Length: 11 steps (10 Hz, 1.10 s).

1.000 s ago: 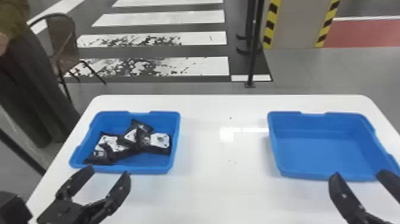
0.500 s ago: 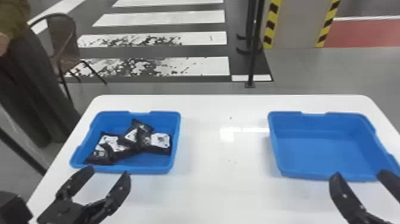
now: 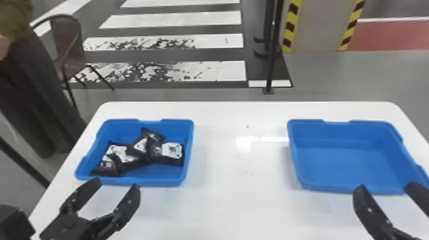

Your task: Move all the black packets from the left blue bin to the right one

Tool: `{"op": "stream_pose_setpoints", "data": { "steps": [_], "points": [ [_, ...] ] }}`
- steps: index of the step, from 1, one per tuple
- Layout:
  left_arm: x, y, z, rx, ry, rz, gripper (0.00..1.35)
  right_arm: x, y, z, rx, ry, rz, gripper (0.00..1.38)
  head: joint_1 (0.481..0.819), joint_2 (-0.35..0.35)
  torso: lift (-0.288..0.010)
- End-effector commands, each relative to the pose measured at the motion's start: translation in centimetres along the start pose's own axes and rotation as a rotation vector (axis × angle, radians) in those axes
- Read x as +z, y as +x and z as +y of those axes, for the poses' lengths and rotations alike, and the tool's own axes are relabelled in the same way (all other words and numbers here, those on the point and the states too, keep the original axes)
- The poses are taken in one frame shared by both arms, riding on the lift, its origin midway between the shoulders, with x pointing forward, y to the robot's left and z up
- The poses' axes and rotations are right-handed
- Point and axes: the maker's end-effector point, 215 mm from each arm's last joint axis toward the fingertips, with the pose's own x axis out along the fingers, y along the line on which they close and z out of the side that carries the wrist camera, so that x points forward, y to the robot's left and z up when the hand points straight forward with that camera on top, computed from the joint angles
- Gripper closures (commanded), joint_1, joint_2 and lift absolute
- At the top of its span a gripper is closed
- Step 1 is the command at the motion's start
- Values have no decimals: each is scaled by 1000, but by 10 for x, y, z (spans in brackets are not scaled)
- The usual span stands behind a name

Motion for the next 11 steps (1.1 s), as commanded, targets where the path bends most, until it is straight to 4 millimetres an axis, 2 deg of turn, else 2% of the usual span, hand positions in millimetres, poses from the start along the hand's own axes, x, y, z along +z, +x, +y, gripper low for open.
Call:
{"op": "stream_pose_setpoints", "data": {
  "steps": [1, 5, 7, 11],
  "points": [
    [0, 0, 0, 1, -2, 0, 150, 0, 0, 0, 0, 2, -1, 156, 695, 92, -140],
    [-5, 7, 3, 6, -12, 30, 150, -1, 0, 0, -1, 5, 1, 156, 695, 91, -140],
    [-4, 25, 19, 30, -16, 35, 150, -2, 0, -1, -1, 7, 3, 156, 695, 96, -140],
    [-13, 64, 30, 30, -68, 110, 150, -2, 0, 0, 0, 13, 1, 156, 695, 105, -140]
  ]
}}
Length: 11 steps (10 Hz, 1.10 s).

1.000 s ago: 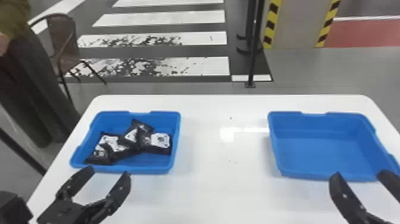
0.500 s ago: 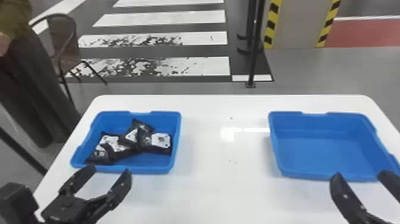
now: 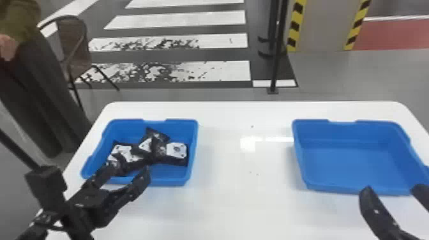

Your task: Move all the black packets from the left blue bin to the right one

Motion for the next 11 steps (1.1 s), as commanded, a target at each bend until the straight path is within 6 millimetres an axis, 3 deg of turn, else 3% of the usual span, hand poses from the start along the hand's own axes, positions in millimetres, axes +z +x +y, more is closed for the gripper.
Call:
{"op": "stream_pose_setpoints", "data": {
  "steps": [1, 5, 7, 11],
  "points": [
    [0, 18, 6, -5, -16, 22, 150, 0, 1, 0, 1, 2, -1, 156, 695, 105, -140],
    [-6, 61, 14, -31, -79, 115, 150, -1, 1, 1, 2, 5, -2, 156, 695, 103, -140],
    [-7, 84, 7, -64, -92, 170, 150, -1, 2, 1, 2, 7, -3, 156, 695, 99, -140],
    [-26, 103, 1, -93, -146, 297, 151, -2, 4, 1, 3, 14, -4, 156, 695, 71, -140]
  ]
}}
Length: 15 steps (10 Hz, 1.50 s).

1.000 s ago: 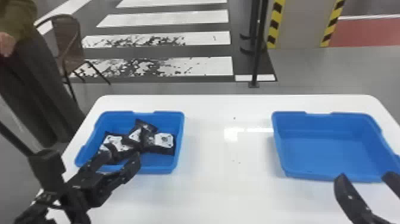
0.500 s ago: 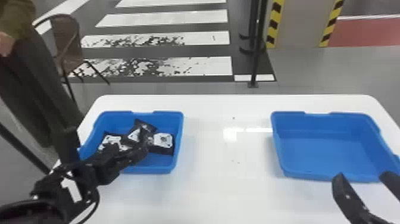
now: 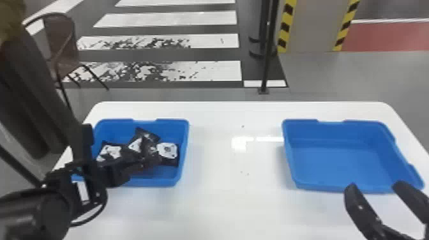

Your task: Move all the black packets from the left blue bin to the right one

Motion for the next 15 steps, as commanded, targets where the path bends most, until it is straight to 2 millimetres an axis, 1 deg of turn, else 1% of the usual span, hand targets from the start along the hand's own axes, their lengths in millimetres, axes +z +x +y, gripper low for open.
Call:
{"op": "stream_pose_setpoints", "data": {
  "steps": [1, 2, 3, 4, 5, 6, 7, 8, 9, 10, 11, 12, 13, 14, 15],
  "points": [
    [-1, 12, 2, -10, -22, 33, 151, -1, 0, 0, 0, 2, 0, 156, 695, 68, -140],
    [2, 22, 3, -24, -28, 44, 151, 0, 1, 1, 1, 3, -2, 156, 695, 65, -140],
    [5, 38, -12, -81, -35, 63, 153, 0, 1, 1, 1, 3, -2, 156, 695, 61, -140],
    [6, 51, -21, -117, -34, 80, 162, -2, 2, 1, 2, 6, 0, 156, 695, 56, -140],
    [8, 55, -23, -122, -39, 84, 171, -1, 2, 2, 4, 7, -2, 156, 695, 35, -140],
    [7, 55, -23, -125, -42, 85, 326, -1, 3, 1, 3, 10, -4, 156, 695, 22, -140],
    [4, 55, -24, -128, -42, 89, 782, -1, 3, 1, 3, 12, -4, 156, 695, 18, -140],
    [3, 54, -23, -128, -55, 67, 980, -2, 3, 1, 2, 17, -3, 156, 695, 17, -140],
    [1, 53, -23, -134, -64, 50, 981, -3, 2, 1, 2, 19, -2, 156, 695, 17, -140],
    [2, 51, -20, -130, -48, 46, 1147, -4, 2, 1, 2, 21, 0, 156, 695, 18, -140],
    [0, 46, -12, -110, -32, 39, 1196, -4, 2, 1, 4, 21, 0, 156, 695, 18, -140],
    [-1, 36, -7, -100, -33, 25, 1208, -4, 1, 1, 4, 20, 1, 156, 695, 21, -140],
    [3, 22, -6, -98, -28, 3, 1208, -4, 1, 1, 4, 20, 1, 156, 695, 33, -140],
    [10, 3, -9, -98, -14, -26, 1208, -2, 2, 3, 7, 20, -1, 156, 695, 43, -140],
    [16, -16, -19, -117, 0, -55, 1208, 0, 3, 5, 13, 23, -6, 156, 695, 54, -140]
  ]
}}
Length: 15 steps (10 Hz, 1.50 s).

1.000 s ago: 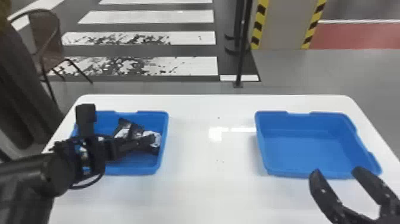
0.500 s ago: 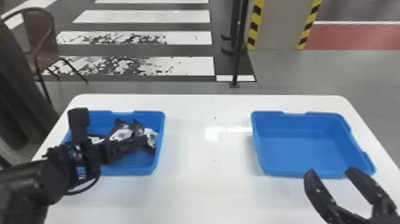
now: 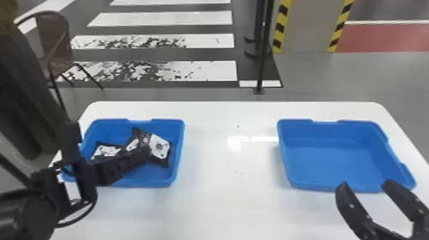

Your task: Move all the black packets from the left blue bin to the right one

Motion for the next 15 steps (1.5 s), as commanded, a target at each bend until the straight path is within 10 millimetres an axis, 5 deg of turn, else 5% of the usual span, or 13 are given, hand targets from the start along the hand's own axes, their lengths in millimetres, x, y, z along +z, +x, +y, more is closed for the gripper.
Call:
{"op": "stream_pose_setpoints", "data": {
  "steps": [1, 5, 6, 8, 11, 15],
  "points": [
    [12, -24, -28, -47, 27, -46, 1208, 4, 4, 10, 24, 27, -14, 156, 695, 60, -140],
    [-3, -55, -139, -347, -42, -89, 1208, 5, 41, 119, 326, 394, -30, 156, 695, 78, -140],
    [-7, -56, -164, -418, -66, -89, 1208, 1, 48, 132, 386, 426, -11, 156, 695, 95, -140],
    [-16, -57, -205, -526, -105, -77, 1208, -20, 61, 145, 464, 486, 58, 154, 695, 87, -140],
    [-20, -58, -240, -615, -132, -66, 1208, -44, 71, 157, 533, 559, 132, 151, 695, 58, -140],
    [-27, -57, -264, -671, -136, -36, 1208, -39, 92, 153, 561, 602, 103, 186, 695, 19, -140]
  ]
}}
